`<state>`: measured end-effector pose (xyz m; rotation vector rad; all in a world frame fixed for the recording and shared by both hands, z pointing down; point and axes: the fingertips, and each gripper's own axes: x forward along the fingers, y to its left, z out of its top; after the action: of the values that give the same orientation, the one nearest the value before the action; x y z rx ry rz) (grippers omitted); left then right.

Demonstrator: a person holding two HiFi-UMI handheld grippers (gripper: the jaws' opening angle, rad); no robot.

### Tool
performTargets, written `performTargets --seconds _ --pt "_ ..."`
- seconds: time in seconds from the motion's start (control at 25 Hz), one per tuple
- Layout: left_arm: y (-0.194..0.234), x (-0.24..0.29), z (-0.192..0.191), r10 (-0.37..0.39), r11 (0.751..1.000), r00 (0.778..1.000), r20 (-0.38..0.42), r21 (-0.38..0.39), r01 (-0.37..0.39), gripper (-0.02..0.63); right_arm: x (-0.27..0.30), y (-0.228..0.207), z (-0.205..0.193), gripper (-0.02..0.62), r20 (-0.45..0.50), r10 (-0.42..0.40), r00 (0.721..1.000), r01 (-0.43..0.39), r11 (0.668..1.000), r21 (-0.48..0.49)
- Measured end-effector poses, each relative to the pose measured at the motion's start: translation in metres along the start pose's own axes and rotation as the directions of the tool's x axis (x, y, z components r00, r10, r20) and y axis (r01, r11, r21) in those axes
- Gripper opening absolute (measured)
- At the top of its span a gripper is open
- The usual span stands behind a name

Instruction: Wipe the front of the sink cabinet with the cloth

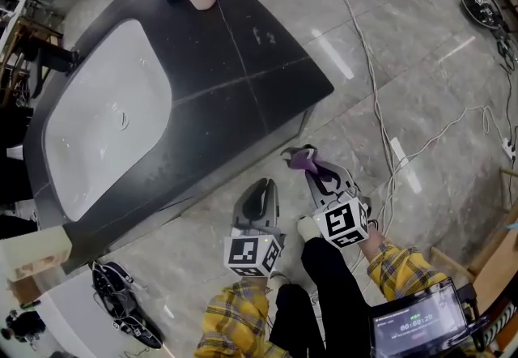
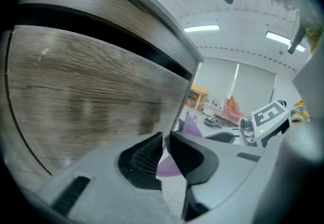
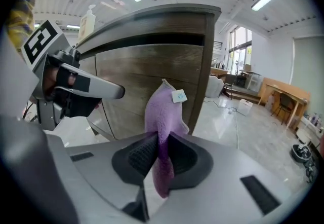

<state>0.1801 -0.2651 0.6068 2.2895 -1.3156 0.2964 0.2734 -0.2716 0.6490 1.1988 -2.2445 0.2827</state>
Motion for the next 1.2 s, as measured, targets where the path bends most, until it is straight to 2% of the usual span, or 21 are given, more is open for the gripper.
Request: performTargets --seconds 0.32,0.76,0.96,1.2 --pt "0.053 -0.072 -0.011 0.106 0.994 0.994 0.016 -0.029 -0.106 0.035 0.011 0.093 0.019 0.041 0.01 0.122 0.992 -0.122 0.992 -0.037" --pt "0.128 -0.16 -0.037 0.243 0.969 0.969 0.048 -0.068 -0.239 0.035 0.042 0.211 0.036 0.041 0.025 0.269 0.963 -0.264 0.956 -0.131" --pt "0.156 -0.179 -0.054 0.279 0.959 0.958 0.074 -0.07 -0.274 0.035 0.066 0.242 0.035 0.041 0.042 0.291 0.956 -0.28 0.945 -0.168" --pt "0.174 -0.18 -0.079 0.284 0.958 0.953 0.105 -0.068 -0.278 0.035 0.094 0.257 0.03 0.041 0.079 0.271 0.959 -0.254 0.952 -0.172"
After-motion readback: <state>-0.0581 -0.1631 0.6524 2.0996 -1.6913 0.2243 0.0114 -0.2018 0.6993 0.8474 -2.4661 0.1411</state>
